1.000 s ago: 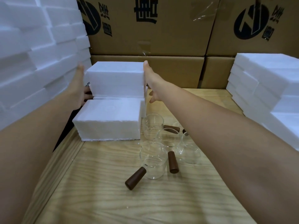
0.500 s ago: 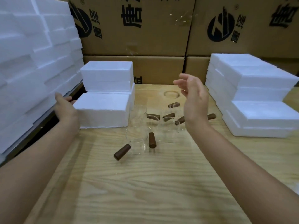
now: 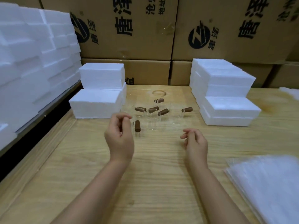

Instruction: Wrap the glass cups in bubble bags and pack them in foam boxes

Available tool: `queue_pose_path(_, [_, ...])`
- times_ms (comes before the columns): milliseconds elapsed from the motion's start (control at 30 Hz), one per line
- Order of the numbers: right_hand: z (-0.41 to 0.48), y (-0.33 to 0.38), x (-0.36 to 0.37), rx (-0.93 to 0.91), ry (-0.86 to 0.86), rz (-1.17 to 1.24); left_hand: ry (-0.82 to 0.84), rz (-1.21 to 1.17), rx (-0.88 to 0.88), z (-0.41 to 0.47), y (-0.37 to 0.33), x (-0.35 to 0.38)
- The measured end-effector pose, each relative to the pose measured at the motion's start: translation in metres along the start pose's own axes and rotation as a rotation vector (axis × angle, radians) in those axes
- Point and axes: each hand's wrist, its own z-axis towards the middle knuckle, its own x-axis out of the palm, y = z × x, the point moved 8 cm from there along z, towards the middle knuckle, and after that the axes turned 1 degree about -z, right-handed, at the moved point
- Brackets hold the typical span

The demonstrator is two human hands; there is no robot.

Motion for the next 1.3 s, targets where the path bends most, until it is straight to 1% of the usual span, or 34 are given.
queue_pose_path(67, [0.001,0.003,0.006,-0.046,0.054,-0.098,0.081,0.02,-0.081,-0.032,0.014,0.018])
queue_pose_path(100, [0.001,0.004,0.008,-0.064,0.068,-0.126,0.092,0.045,-0.136,-0.042,0.023,0.022])
queue_pose_path(167, [0.002,0.003,0.011,-0.078,0.091,-0.175,0.07,0.099,-0.223,-0.048,0.039,0.02])
queue_pose_path(233, [0.004,0.002,0.012,-0.079,0.092,-0.215,0.03,0.116,-0.27,-0.043,0.047,0.016])
queue_pose_path(300, [0.009,0.002,0.012,-0.078,0.056,-0.225,-0.036,0.104,-0.328,-0.036,0.055,0.01])
queue_pose_path(367, [0.015,0.008,0.011,-0.115,-0.013,-0.205,-0.063,0.088,-0.336,-0.034,0.06,0.008])
queue_pose_path(433, [0.025,0.02,0.009,-0.202,-0.078,-0.213,-0.014,0.095,-0.324,-0.035,0.058,0.013])
queue_pose_path(467, [0.033,0.026,0.01,-0.253,-0.083,-0.25,0.017,0.101,-0.316,-0.036,0.057,0.017])
queue_pose_path(500, [0.043,0.031,0.014,-0.294,-0.062,-0.305,0.041,0.106,-0.312,-0.035,0.057,0.019])
queue_pose_path(567, [0.066,0.035,0.026,-0.319,0.038,-0.48,0.062,0.111,-0.304,-0.035,0.057,0.021])
queue_pose_path(633, [0.085,0.029,0.041,-0.295,0.157,-0.7,0.081,0.12,-0.297,-0.034,0.057,0.023])
queue_pose_path(700, [0.096,0.021,0.053,-0.257,0.234,-0.798,0.107,0.133,-0.292,-0.035,0.057,0.025])
queue_pose_path(767, [0.103,0.017,0.06,-0.236,0.26,-0.751,0.133,0.13,-0.29,-0.036,0.058,0.027])
queue_pose_path(900, [0.105,0.017,0.064,-0.29,0.262,-0.742,0.168,0.107,-0.277,-0.037,0.059,0.03])
queue_pose_path(1000, [0.094,0.024,0.054,-0.316,0.192,-0.689,0.189,0.106,-0.247,-0.037,0.059,0.032])
queue_pose_path(1100, [0.069,0.039,0.04,-0.381,0.097,-0.611,0.238,0.102,-0.21,-0.037,0.057,0.035])
queue_pose_path(1167, [0.044,0.049,0.034,-0.425,0.058,-0.558,0.321,0.073,-0.181,-0.04,0.051,0.043])
queue_pose_path(1233, [0.015,0.057,0.031,-0.461,0.039,-0.519,0.456,0.069,-0.167,-0.046,0.048,0.054])
queue_pose_path(1300, [-0.014,0.063,0.032,-0.499,0.065,-0.481,0.576,0.121,-0.125,-0.052,0.046,0.06])
